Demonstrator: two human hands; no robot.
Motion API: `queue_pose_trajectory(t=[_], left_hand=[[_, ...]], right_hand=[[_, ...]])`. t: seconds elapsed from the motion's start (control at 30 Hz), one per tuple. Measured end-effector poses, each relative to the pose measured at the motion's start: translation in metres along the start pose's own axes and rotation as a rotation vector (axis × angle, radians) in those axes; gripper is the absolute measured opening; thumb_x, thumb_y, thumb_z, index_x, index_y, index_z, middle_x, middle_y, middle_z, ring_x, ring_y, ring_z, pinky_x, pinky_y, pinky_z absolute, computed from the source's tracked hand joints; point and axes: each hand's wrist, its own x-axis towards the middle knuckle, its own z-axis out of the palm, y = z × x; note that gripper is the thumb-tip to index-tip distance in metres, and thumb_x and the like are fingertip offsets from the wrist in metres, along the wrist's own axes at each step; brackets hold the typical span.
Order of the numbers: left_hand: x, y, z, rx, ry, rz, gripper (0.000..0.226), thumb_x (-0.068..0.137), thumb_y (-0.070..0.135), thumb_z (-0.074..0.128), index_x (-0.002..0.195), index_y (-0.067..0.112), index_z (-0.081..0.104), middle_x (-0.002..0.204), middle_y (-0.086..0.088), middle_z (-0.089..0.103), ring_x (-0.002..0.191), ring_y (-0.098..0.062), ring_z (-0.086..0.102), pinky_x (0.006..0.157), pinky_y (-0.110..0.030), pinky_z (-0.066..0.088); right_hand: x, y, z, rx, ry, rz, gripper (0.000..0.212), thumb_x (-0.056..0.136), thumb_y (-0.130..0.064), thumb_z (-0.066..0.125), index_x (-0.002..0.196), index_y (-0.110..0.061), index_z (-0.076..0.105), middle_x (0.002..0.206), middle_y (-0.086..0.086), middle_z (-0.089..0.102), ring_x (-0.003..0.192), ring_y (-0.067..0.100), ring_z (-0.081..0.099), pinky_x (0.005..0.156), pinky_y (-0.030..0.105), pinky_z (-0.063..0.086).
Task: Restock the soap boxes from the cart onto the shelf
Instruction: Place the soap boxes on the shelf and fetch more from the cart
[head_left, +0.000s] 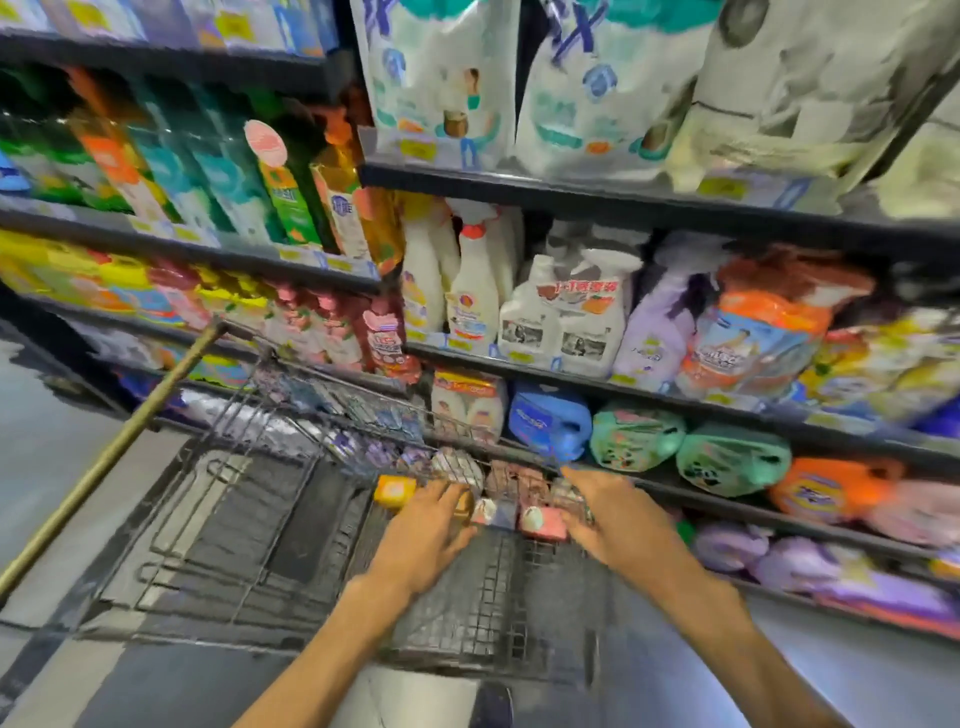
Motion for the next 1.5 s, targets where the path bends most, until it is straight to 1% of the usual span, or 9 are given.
queue_pose_trajectory(t=[0.2, 0.37, 0.57, 0.77, 0.87, 1.03, 1.13, 1.37, 1.5], left_hand=[[0.087, -0.034, 0.075, -0.010, -0.167, -0.038, 0.049, 0.101, 0.029, 0.054, 0.145, 0.013, 0.041, 0.145, -0.012, 0.046, 0.131, -0.034, 0.047, 0.099, -0.042, 0.046], [0.154, -0.071, 0.162, -0.035, -0.256, -0.092, 0.052, 0.096, 0.019, 0.060, 0.144, 0.024, 0.041, 0.143, -0.009, 0.051, 0.119, -0.032, 0.060, 0.097, -0.044, 0.055], [0.238, -0.109, 0.261, 0.156, -0.265, -0.008, 0.068, 0.084, -0.010, 0.055, 0.147, 0.011, 0.038, 0.150, -0.010, 0.041, 0.141, -0.031, 0.037, 0.112, -0.039, 0.041], [0.290, -0.132, 0.318, 0.323, -0.382, 0.062, 0.060, 0.097, -0.003, 0.042, 0.154, 0.003, 0.022, 0.161, -0.017, 0.022, 0.150, -0.036, 0.019, 0.122, -0.040, 0.024], [0.296, -0.131, 0.327, 0.348, -0.373, 0.039, 0.074, 0.088, -0.008, 0.056, 0.153, 0.001, 0.022, 0.157, -0.017, 0.028, 0.146, -0.036, 0.025, 0.119, -0.041, 0.026], [0.285, -0.130, 0.322, 0.423, -0.156, 0.186, 0.056, 0.054, 0.006, 0.087, 0.105, 0.006, 0.063, 0.095, -0.013, 0.069, 0.094, -0.031, 0.063, 0.078, -0.038, 0.053], [0.272, -0.131, 0.316, 0.376, -0.205, 0.133, 0.057, 0.073, 0.008, 0.079, 0.124, 0.009, 0.052, 0.122, -0.010, 0.060, 0.115, -0.029, 0.053, 0.097, -0.036, 0.048], [0.227, -0.153, 0.294, 0.189, -0.202, 0.076, 0.050, 0.096, 0.022, 0.063, 0.142, 0.015, 0.045, 0.144, -0.005, 0.047, 0.139, -0.026, 0.035, 0.102, -0.034, 0.051], [0.201, -0.179, 0.290, -0.084, -0.145, 0.048, 0.041, 0.096, 0.030, 0.061, 0.135, 0.025, 0.047, 0.129, 0.003, 0.044, 0.115, -0.017, 0.051, 0.081, -0.037, 0.060]], right_hand=[[0.046, 0.024, 0.068, 0.103, -0.069, 0.116, 0.047, 0.086, -0.035, 0.063, 0.131, -0.026, 0.052, 0.113, 0.007, 0.069, 0.096, 0.031, 0.068, 0.073, 0.037, 0.056], [0.076, 0.047, 0.150, 0.092, -0.233, 0.223, 0.055, 0.098, -0.047, 0.048, 0.149, -0.028, 0.038, 0.130, -0.005, 0.057, 0.114, 0.019, 0.059, 0.092, 0.034, 0.050], [0.101, 0.065, 0.227, 0.175, -0.307, 0.326, 0.060, 0.101, -0.044, 0.045, 0.155, -0.028, 0.024, 0.154, -0.002, 0.038, 0.137, 0.021, 0.041, 0.110, 0.039, 0.039], [0.101, 0.080, 0.278, 0.196, -0.297, 0.345, 0.053, 0.102, -0.039, 0.043, 0.152, -0.034, 0.026, 0.150, -0.008, 0.042, 0.135, 0.014, 0.042, 0.109, 0.033, 0.039], [0.097, 0.079, 0.287, 0.222, -0.309, 0.358, 0.052, 0.103, -0.040, 0.042, 0.151, -0.036, 0.025, 0.146, -0.009, 0.044, 0.132, 0.013, 0.041, 0.107, 0.028, 0.035], [0.097, 0.076, 0.294, 0.192, -0.319, 0.372, 0.051, 0.103, -0.040, 0.041, 0.151, -0.031, 0.028, 0.152, -0.011, 0.037, 0.140, 0.012, 0.032, 0.111, 0.022, 0.025], [0.106, 0.080, 0.297, 0.182, -0.269, 0.389, 0.045, 0.100, -0.034, 0.049, 0.143, -0.022, 0.045, 0.142, -0.004, 0.051, 0.130, 0.018, 0.045, 0.105, 0.029, 0.037], [0.155, 0.110, 0.328, 0.000, -0.127, 0.411, 0.047, 0.092, -0.021, 0.062, 0.137, -0.017, 0.048, 0.129, 0.002, 0.058, 0.115, 0.022, 0.057, 0.094, 0.032, 0.052], [0.186, 0.133, 0.368, -0.144, -0.245, 0.474, 0.065, 0.090, -0.019, 0.067, 0.145, -0.005, 0.036, 0.142, 0.011, 0.047, 0.130, 0.029, 0.046, 0.106, 0.036, 0.046]])
